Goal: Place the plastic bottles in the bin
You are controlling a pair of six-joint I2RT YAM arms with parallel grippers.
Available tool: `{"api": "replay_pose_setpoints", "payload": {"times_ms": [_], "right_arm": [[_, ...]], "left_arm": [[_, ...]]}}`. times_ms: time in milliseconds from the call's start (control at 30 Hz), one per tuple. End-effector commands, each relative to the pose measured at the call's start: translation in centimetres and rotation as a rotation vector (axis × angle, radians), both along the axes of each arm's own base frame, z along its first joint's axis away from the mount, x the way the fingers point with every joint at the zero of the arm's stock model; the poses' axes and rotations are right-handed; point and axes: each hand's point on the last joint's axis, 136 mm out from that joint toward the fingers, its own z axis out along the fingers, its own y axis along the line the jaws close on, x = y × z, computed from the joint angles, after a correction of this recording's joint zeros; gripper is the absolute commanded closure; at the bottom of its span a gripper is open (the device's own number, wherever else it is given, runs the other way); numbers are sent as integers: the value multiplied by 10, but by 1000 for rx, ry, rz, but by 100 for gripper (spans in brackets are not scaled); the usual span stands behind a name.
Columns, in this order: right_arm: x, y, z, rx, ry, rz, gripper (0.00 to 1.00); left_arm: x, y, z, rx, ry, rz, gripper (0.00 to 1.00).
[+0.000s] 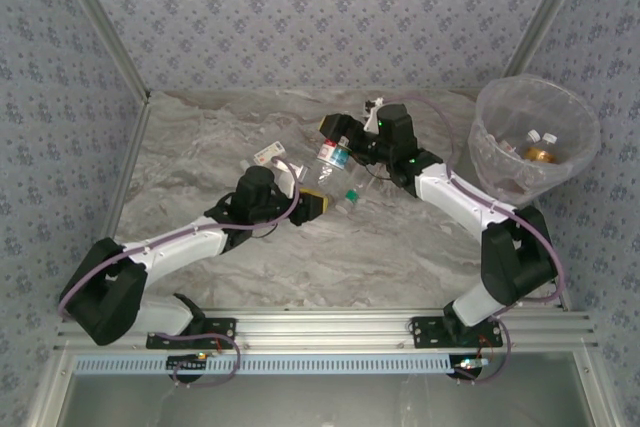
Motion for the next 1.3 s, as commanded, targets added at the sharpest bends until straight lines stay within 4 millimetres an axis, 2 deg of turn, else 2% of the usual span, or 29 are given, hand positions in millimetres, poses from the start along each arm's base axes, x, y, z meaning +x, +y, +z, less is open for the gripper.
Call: {"api": "replay_pose_setpoints", "payload": {"times_ms": [0, 267, 433, 567, 900, 1067, 1267], "right_arm": [[-2, 8, 14, -10, -49, 40, 11], [-3, 7, 9, -47, -66, 45, 34], [-3, 5, 8, -61, -68, 35, 40], [-6, 4, 8, -73, -75, 36, 44], [-9, -1, 18, -107, -131, 32, 51], [-11, -6, 19, -125, -140, 19, 51], [-13, -19, 25, -197, -178, -9, 51]], "left_arm": [[2, -10, 21, -41, -61, -35, 100], [3, -11, 20, -33, -60, -36, 97], [3, -10, 21, -31, -60, -34, 94], [2, -10, 20, -29, -58, -36, 88], [-3, -11, 26, -40, -62, -62, 50], [-4, -8, 31, -48, -77, -56, 19], [-4, 2, 37, -35, -127, -15, 1]]}}
